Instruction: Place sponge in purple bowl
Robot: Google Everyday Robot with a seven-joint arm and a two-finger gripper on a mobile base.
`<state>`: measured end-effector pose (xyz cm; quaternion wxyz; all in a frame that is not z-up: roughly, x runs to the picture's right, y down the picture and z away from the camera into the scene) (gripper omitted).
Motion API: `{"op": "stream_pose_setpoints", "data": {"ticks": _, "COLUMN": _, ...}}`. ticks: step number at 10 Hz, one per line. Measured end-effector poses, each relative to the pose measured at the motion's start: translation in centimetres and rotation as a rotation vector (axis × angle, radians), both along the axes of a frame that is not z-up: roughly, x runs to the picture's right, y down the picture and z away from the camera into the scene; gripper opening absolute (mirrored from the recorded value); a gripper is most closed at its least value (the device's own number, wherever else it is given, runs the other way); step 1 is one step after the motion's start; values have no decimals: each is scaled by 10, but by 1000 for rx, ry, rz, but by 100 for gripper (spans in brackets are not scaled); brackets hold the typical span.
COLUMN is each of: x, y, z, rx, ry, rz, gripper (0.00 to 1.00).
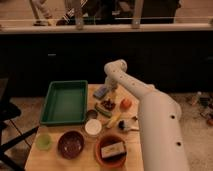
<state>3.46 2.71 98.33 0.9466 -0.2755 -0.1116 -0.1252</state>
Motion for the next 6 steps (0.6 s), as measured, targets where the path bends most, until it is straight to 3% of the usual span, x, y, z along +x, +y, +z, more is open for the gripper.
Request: {"op": "stream_pose_setpoints", "data": {"ticks": 6, "x": -6, "y": -39, "z": -10, "rx": 39, "ry": -6, "rz": -49, "gripper": 80}}
